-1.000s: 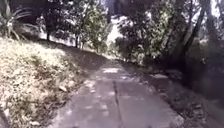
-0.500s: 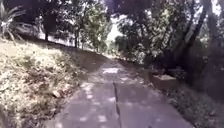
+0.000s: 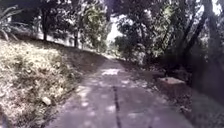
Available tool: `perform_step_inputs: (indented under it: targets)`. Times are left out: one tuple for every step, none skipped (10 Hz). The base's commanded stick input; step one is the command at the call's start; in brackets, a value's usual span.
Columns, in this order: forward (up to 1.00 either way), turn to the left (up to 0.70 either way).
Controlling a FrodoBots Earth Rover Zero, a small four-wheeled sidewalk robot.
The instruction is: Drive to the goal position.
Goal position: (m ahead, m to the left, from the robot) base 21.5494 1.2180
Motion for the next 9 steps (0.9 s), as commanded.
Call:
perform_step_inputs:
  targets:
    - [0.5,0.0]
    - [0.5,0.01]
    - [0.5,0.02]
    - [0.5,0.1]
    - [0.5,0.17]
    - [0.5,0.2]
    - [0.5,0.21]
    - [0.5,0.33]
    - [0.5,0.5]
